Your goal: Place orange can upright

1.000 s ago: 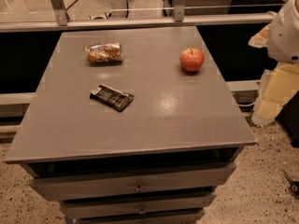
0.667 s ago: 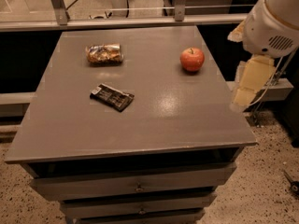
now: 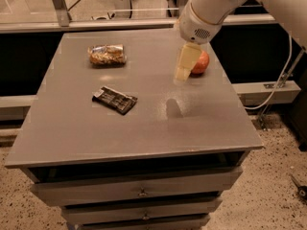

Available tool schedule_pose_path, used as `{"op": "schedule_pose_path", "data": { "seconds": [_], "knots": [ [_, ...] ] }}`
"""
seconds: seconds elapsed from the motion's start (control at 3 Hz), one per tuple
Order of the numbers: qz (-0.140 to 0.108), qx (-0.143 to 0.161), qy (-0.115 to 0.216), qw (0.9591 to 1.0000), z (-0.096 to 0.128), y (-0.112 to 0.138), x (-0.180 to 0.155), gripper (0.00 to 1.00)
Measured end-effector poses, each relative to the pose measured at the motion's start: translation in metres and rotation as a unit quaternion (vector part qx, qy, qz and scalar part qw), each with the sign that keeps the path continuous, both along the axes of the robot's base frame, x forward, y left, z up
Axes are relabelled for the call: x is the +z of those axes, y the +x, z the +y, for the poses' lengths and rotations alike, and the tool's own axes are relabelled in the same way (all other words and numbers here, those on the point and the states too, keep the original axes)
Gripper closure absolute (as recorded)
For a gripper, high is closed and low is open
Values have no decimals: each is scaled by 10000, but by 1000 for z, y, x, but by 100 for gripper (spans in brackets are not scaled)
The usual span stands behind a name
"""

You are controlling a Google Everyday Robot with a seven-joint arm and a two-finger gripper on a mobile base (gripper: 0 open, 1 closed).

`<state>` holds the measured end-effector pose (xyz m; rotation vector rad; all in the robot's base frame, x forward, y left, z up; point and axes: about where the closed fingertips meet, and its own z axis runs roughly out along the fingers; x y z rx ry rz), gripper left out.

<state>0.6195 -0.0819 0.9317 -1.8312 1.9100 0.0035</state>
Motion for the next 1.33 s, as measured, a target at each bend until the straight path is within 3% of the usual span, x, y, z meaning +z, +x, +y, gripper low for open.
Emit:
{"op": "schedule_pose_path", "data": {
  "seconds": [0.33,0.67,1.0,1.33],
  "knots": [
    [0,0,0,10000,0,0,0,0],
    [-145,-11,232,9996,11,9,5,0],
    [-311,-2,679,9972,46,40,11,0],
    [-286,65,1010,9945,92,76,8,0]
  ]
}}
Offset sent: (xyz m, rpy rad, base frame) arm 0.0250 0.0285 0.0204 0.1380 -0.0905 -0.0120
